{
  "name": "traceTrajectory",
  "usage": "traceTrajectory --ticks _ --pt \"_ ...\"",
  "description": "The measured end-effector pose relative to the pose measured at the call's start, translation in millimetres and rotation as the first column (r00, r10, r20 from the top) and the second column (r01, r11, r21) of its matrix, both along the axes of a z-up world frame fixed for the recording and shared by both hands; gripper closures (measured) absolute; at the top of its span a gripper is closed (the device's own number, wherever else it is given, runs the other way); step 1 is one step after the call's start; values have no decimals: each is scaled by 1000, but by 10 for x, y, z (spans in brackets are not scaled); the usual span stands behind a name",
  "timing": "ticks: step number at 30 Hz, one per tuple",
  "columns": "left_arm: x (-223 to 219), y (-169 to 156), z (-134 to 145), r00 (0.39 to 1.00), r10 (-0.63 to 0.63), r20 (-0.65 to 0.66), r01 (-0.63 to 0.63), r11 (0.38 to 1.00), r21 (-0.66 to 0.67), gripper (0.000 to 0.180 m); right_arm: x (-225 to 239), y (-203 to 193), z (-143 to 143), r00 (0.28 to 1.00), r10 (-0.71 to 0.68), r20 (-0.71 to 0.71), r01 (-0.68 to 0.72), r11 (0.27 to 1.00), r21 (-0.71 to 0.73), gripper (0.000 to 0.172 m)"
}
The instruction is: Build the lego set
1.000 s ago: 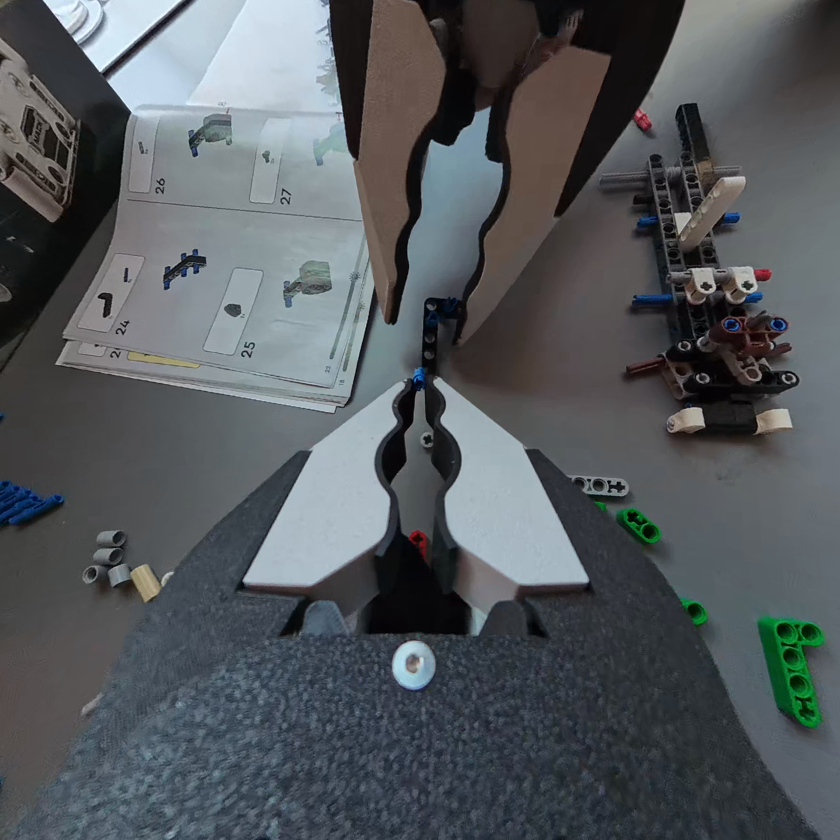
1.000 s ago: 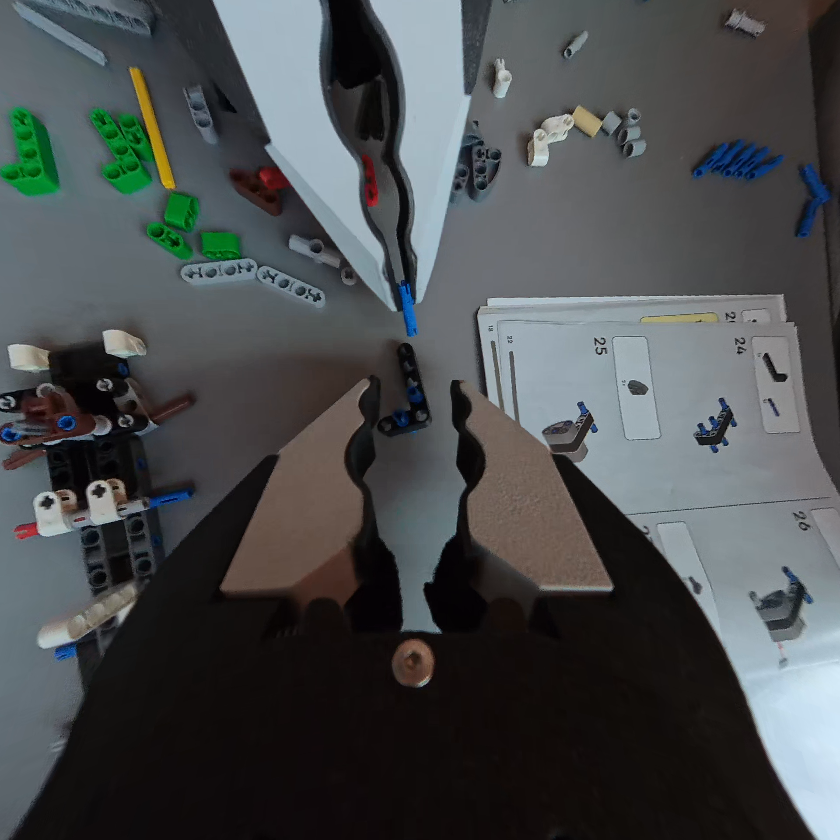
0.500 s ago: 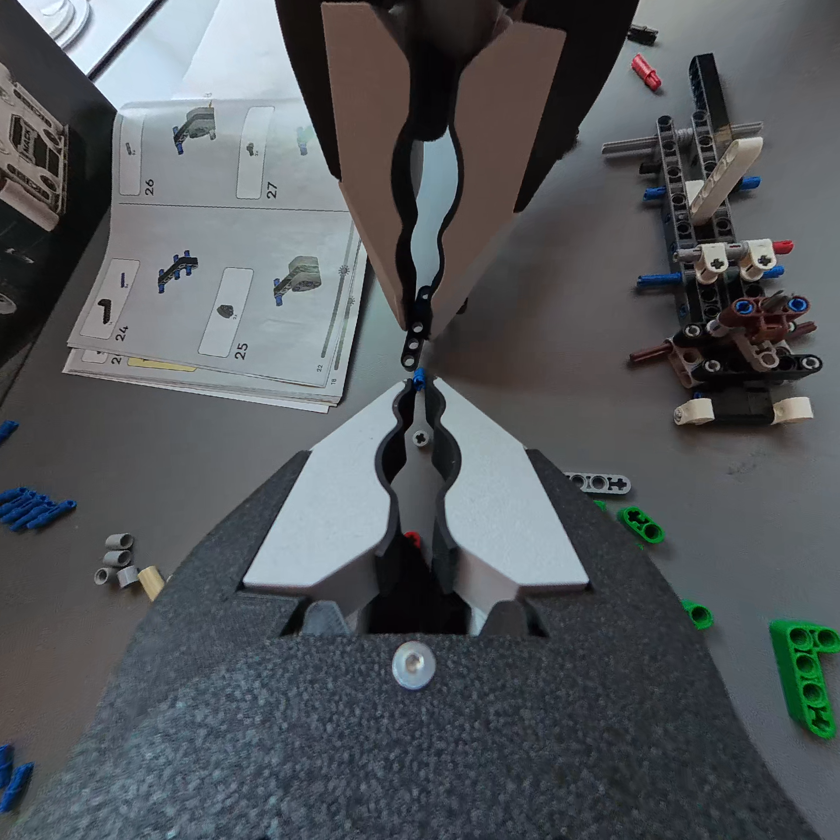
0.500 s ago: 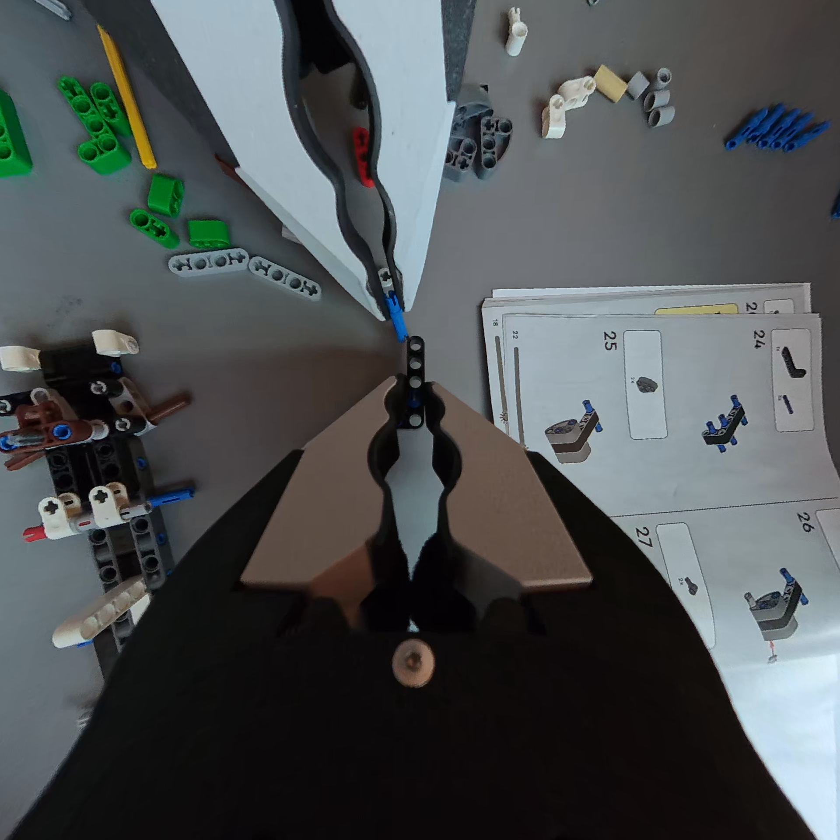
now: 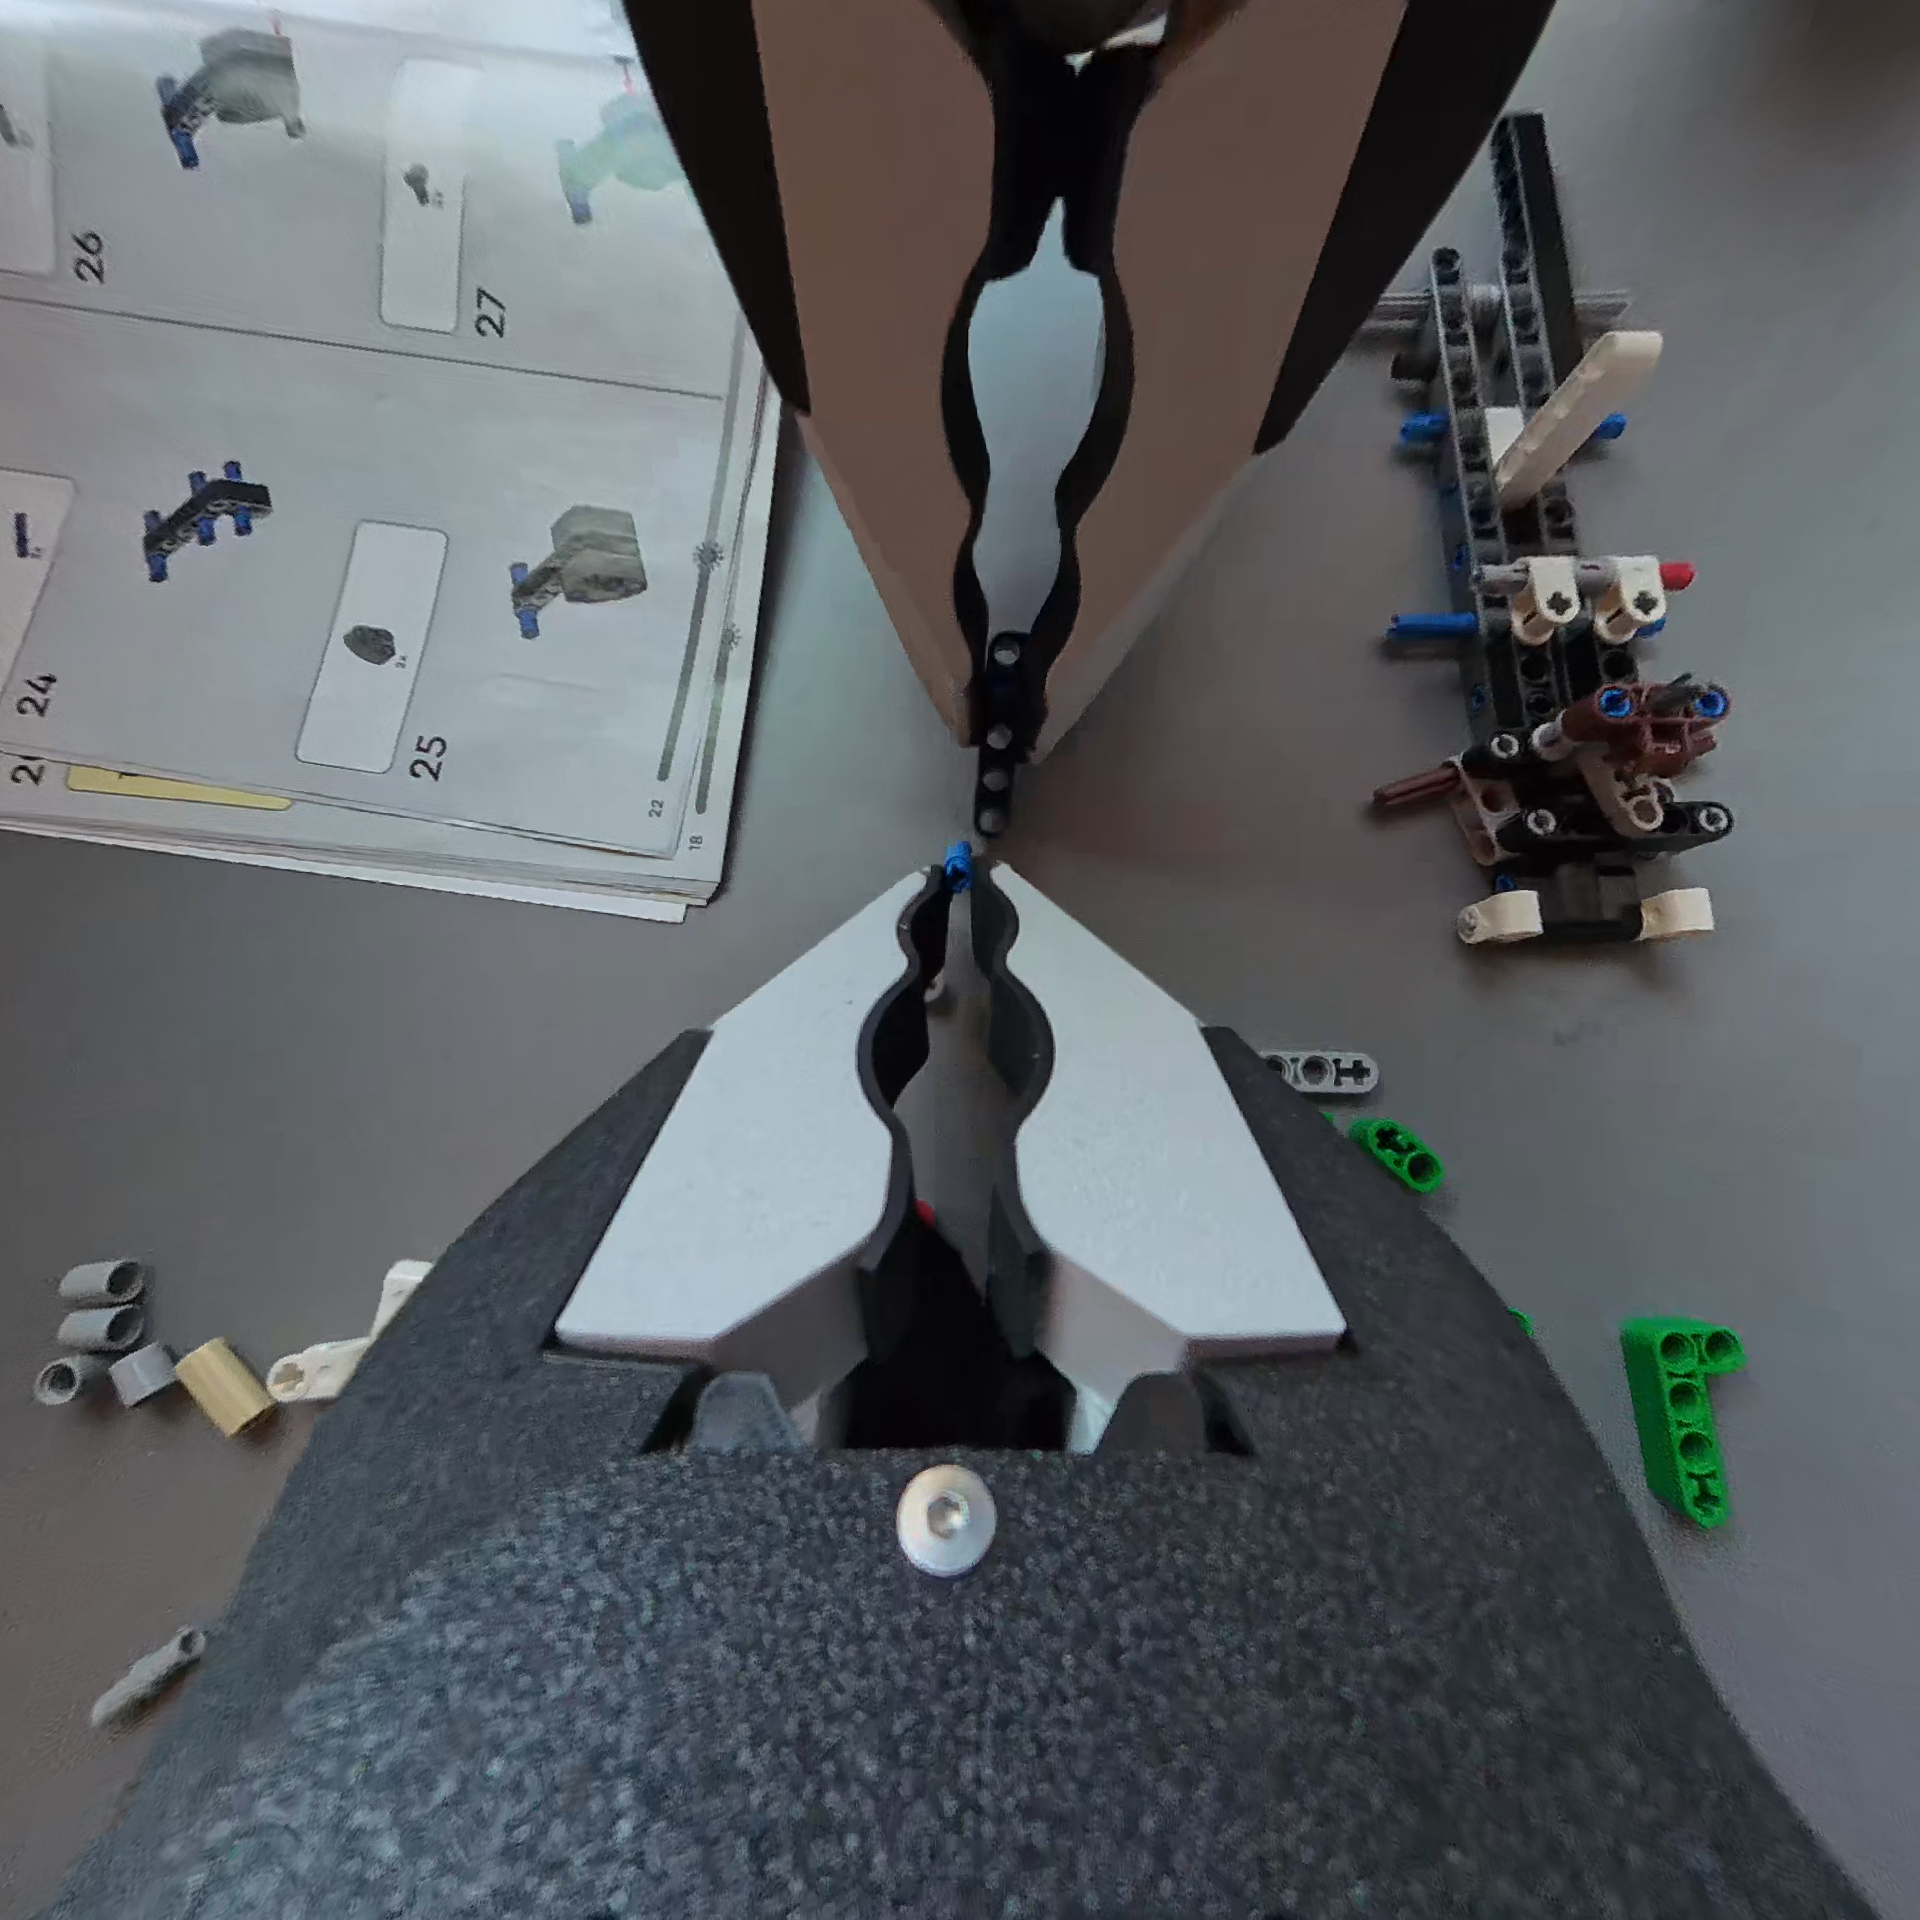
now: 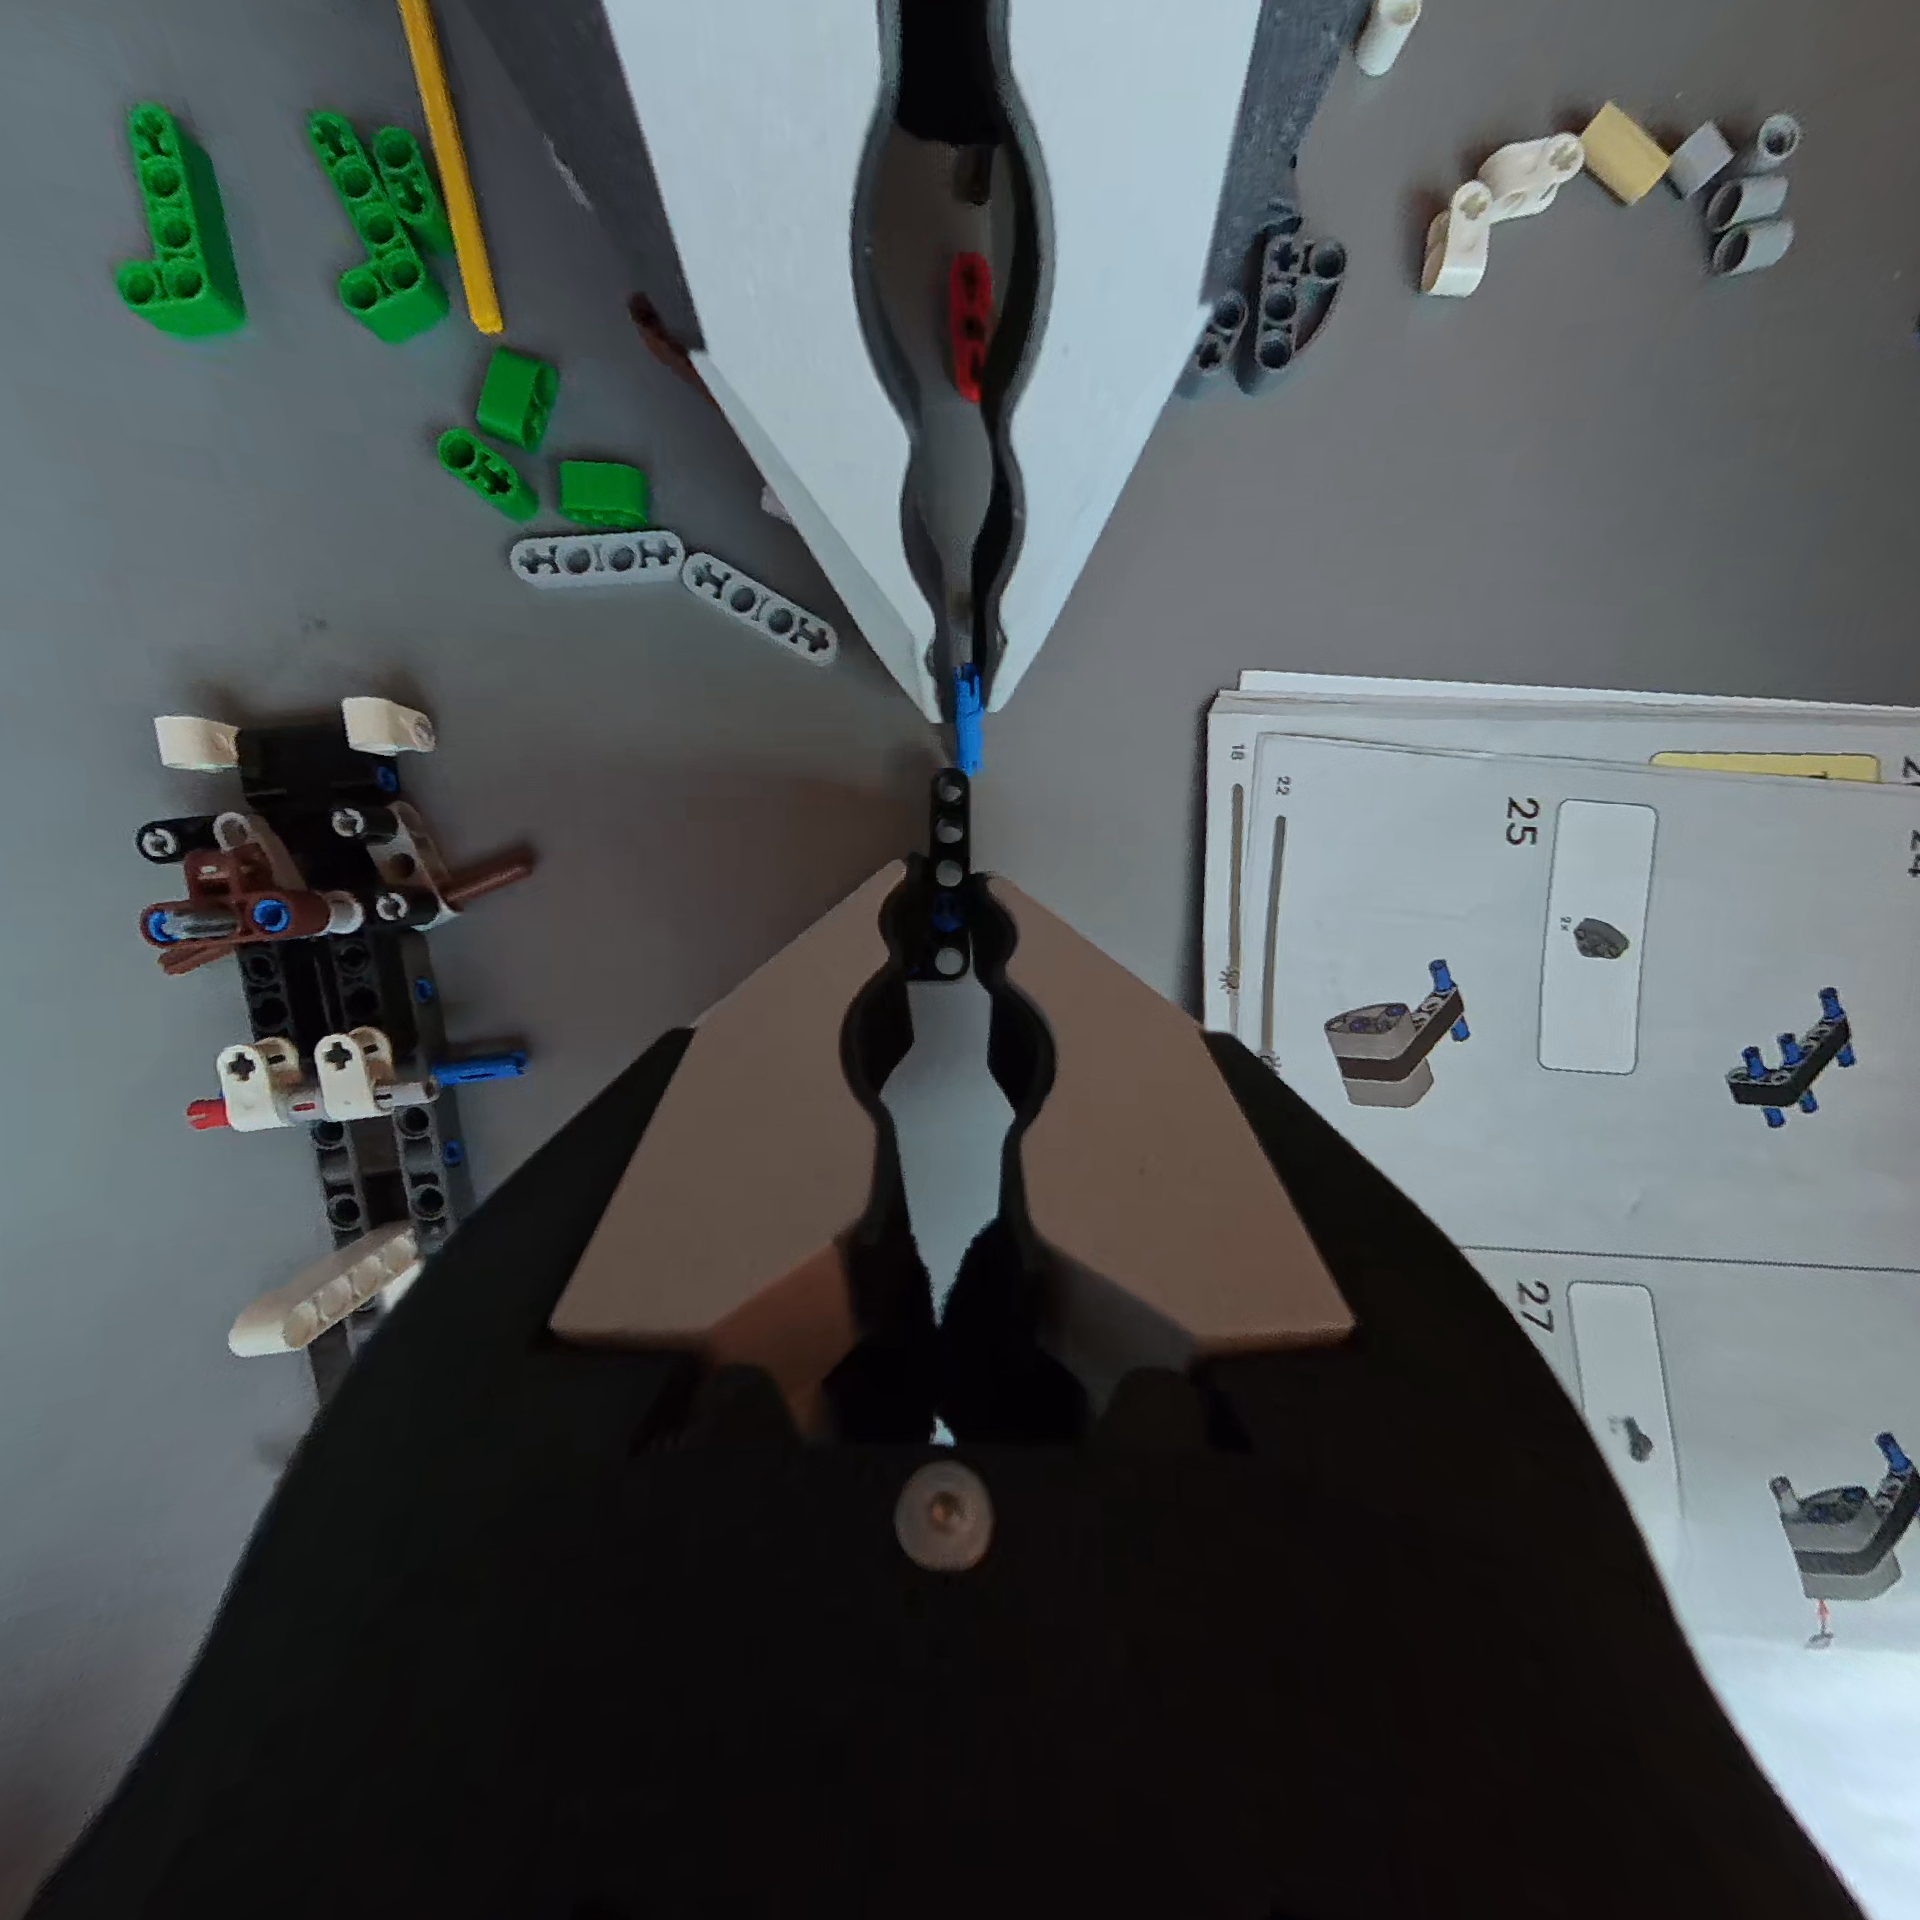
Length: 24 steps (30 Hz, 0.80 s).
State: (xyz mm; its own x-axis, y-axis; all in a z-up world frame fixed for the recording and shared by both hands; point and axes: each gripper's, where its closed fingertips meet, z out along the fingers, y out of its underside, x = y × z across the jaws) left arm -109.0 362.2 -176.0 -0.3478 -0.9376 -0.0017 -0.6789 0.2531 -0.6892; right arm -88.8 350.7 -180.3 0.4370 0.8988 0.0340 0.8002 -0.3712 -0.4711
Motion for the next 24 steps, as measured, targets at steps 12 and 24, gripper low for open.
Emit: traceTrajectory --ticks 12,24 --pt "55 -68 91 987 -126 -97 114 986 -119 178 30 -17 -7 999 21 -46 -25 995 -92 166" --pt "73 -86 86 954 -214 -211 203 977 -70 178 29 -28 -6 998 27 -57 -33 994 -101 166"
